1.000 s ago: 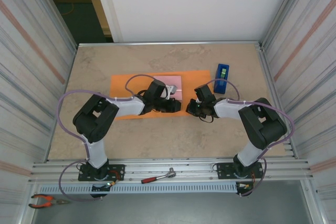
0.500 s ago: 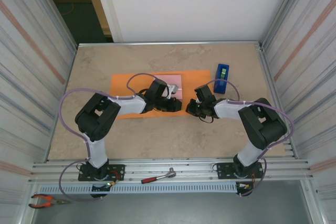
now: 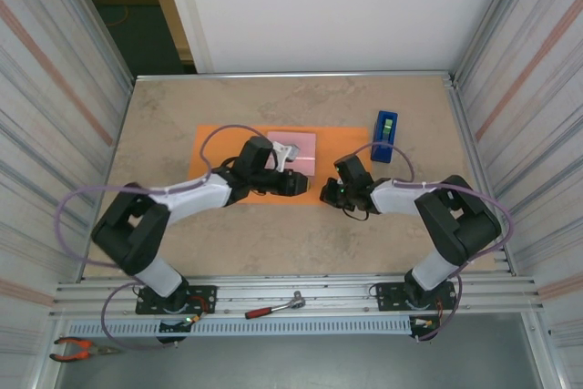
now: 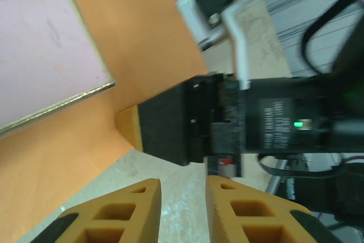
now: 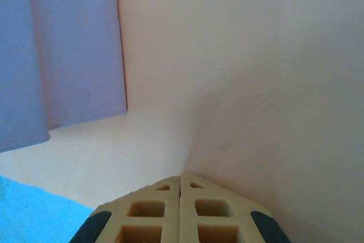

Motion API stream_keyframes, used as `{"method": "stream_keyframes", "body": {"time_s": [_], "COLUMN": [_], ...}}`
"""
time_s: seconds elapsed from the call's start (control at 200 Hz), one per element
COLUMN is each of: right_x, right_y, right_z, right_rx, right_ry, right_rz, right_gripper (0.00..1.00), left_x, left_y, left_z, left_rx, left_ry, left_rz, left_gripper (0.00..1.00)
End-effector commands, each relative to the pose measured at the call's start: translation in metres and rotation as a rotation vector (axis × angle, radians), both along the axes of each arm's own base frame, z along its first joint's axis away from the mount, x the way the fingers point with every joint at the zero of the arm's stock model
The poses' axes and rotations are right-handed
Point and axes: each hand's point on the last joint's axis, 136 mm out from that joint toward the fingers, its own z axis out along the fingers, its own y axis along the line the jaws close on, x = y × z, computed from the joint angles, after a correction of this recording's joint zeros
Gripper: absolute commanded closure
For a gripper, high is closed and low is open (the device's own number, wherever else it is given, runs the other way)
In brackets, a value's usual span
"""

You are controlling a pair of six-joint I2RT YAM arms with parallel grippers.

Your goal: Wrap the gift box in paper

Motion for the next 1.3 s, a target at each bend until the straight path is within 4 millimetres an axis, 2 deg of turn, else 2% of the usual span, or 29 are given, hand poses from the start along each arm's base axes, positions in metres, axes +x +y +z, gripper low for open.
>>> {"method": "stream_keyframes", "body": {"time_s": [0.0,0.12,0.155,0.225,0.306,0.366,0.451,0.566,0.671,0.767,0.907,1.027,1.162,1.293], "right_x": [-0.03,-0.033,-0.032,-0.032,-0.033,-0.036,-0.039,-0.047,-0.053,-0.053,-0.05,-0.046,-0.039,-0.036], "right_y": [-0.01,-0.013,-0.017,-0.034,-0.06,-0.084,-0.106,-0.132,-0.145,-0.146,-0.141,-0.136,-0.131,-0.131], "right_z": [-0.016,0.006,0.017,0.037,0.059,0.072,0.083,0.077,0.062,0.05,0.041,0.036,0.034,0.03], "right_rx": [-0.054,-0.072,-0.088,-0.146,-0.226,-0.299,-0.328,-0.311,-0.263,-0.201,-0.165,-0.159,-0.147,-0.154], "right_ry": [0.078,0.038,0.015,-0.026,-0.078,-0.113,-0.141,-0.074,-0.006,0.026,0.04,0.05,0.046,0.05], "right_rz": [-0.013,-0.023,-0.034,-0.076,-0.146,-0.216,-0.263,-0.334,-0.352,-0.345,-0.331,-0.313,-0.303,-0.309], "right_gripper": [1.0,0.99,0.82,0.39,0.01,0.02,0.02,0.02,0.02,0.02,0.02,0.09,0.21,0.27], "left_x": [-0.005,-0.004,-0.002,0.002,0.01,0.015,0.023,0.034,0.04,0.045,0.053,0.063,0.07,0.072], "left_y": [0.018,0.033,0.037,0.045,0.055,0.062,0.069,0.074,0.078,0.083,0.094,0.102,0.102,0.097], "left_z": [0.013,0.025,0.028,0.034,0.038,0.042,0.045,0.047,0.045,0.041,0.032,0.026,0.018,0.009], "left_rx": [-0.026,-0.043,-0.044,-0.041,-0.033,-0.033,-0.034,-0.026,-0.005,0.027,0.046,0.037,0.026,0.018], "left_ry": [-0.011,-0.03,-0.032,-0.044,-0.051,-0.057,-0.058,-0.067,-0.076,-0.088,-0.07,-0.041,0.001,0.03], "left_rz": [0.02,0.057,0.067,0.085,0.111,0.13,0.156,0.165,0.17,0.179,0.21,0.244,0.235,0.215], "left_gripper": [0.71,0.67,0.65,0.6,0.51,0.44,0.35,0.27,0.22,0.08,0.02,0.01,0.01,0.01]}}
